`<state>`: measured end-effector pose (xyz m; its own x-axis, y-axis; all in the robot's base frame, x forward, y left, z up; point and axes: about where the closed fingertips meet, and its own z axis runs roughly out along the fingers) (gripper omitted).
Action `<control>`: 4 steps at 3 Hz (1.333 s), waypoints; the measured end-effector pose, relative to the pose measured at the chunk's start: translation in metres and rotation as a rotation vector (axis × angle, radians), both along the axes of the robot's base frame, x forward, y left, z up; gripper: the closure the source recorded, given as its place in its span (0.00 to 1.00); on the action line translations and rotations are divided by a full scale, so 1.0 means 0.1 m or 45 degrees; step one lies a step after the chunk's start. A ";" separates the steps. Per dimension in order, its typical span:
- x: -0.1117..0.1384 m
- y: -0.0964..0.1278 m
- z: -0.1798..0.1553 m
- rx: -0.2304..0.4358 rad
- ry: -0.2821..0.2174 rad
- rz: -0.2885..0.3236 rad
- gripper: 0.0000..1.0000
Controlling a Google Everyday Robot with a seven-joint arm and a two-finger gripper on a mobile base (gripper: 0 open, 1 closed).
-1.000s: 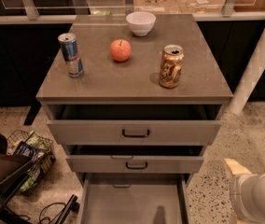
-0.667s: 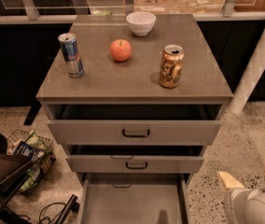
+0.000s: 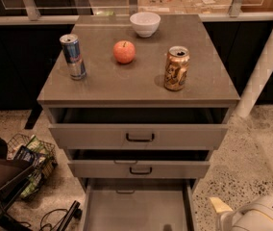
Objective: Close bottom drawer
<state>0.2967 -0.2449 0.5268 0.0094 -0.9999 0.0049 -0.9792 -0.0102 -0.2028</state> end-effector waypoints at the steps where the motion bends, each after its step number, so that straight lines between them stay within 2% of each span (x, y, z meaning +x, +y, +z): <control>1: 0.02 0.00 -0.04 -0.009 -0.005 -0.007 0.00; 2: 0.02 0.03 -0.32 0.003 0.022 -0.020 0.00; 3: -0.04 0.11 -0.77 0.034 0.087 -0.039 0.00; 4: -0.13 0.20 -1.26 0.053 0.149 -0.097 0.00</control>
Offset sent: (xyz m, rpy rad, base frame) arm 0.0076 0.0143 -0.1264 -0.0058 0.0406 -0.0649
